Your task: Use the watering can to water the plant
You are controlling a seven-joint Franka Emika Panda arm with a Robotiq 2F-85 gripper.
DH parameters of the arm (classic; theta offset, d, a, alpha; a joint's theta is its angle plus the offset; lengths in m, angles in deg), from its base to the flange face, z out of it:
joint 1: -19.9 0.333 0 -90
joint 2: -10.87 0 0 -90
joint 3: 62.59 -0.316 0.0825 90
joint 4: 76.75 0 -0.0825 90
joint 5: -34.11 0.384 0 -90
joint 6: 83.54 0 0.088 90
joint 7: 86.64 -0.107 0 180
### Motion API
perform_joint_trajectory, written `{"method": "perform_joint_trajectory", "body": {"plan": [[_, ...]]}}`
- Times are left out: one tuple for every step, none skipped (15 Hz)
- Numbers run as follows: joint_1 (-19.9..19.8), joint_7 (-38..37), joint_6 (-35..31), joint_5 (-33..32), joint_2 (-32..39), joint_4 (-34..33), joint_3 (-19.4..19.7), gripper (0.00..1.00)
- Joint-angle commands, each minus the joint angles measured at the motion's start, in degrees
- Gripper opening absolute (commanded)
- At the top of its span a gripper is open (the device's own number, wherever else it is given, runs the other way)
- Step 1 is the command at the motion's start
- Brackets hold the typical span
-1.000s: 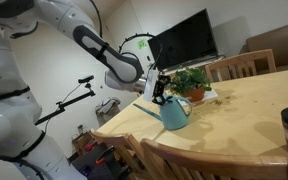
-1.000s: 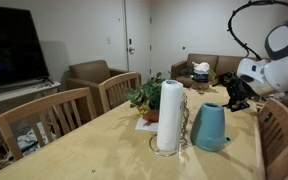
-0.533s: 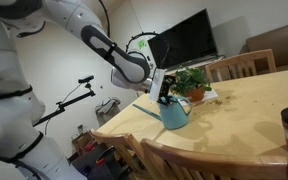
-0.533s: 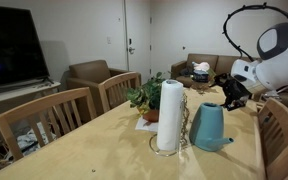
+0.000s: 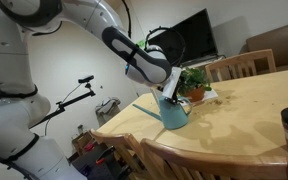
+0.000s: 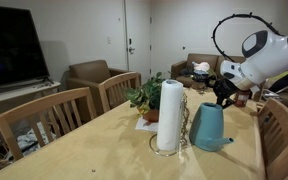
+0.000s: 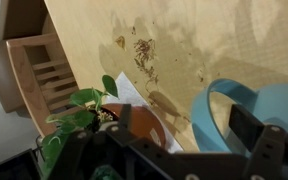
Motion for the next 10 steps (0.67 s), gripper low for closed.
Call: {"method": "perform_joint_trajectory", "body": {"plan": [[-6.25, 7.11, -6.07, 0.0, 6.94, -6.9, -4.57, 1.0], [-7.16, 8.61, -7.0, 0.0, 8.32, -8.0, -4.92, 1.0], [-7.82, 9.74, -7.81, 0.0, 9.48, -8.8, -4.99, 1.0], [-8.25, 10.62, -8.77, 0.0, 10.78, -9.79, -4.86, 1.0], [-8.17, 11.2, -9.52, 0.0, 11.73, -10.4, -4.28, 1.0], [-8.14, 11.74, -10.27, 0.0, 12.65, -11.37, -3.84, 1.0], [-8.25, 12.13, -11.03, 0.0, 13.53, -12.04, -3.65, 1.0], [-8.5, 12.37, -11.56, 0.0, 14.21, -12.62, -3.64, 1.0], [-8.8, 12.49, -11.82, 0.0, 14.81, -13.2, -3.81, 1.0], [-8.96, 12.06, -12.43, 0.0, 15.17, -13.58, -3.82, 1.0]]}}
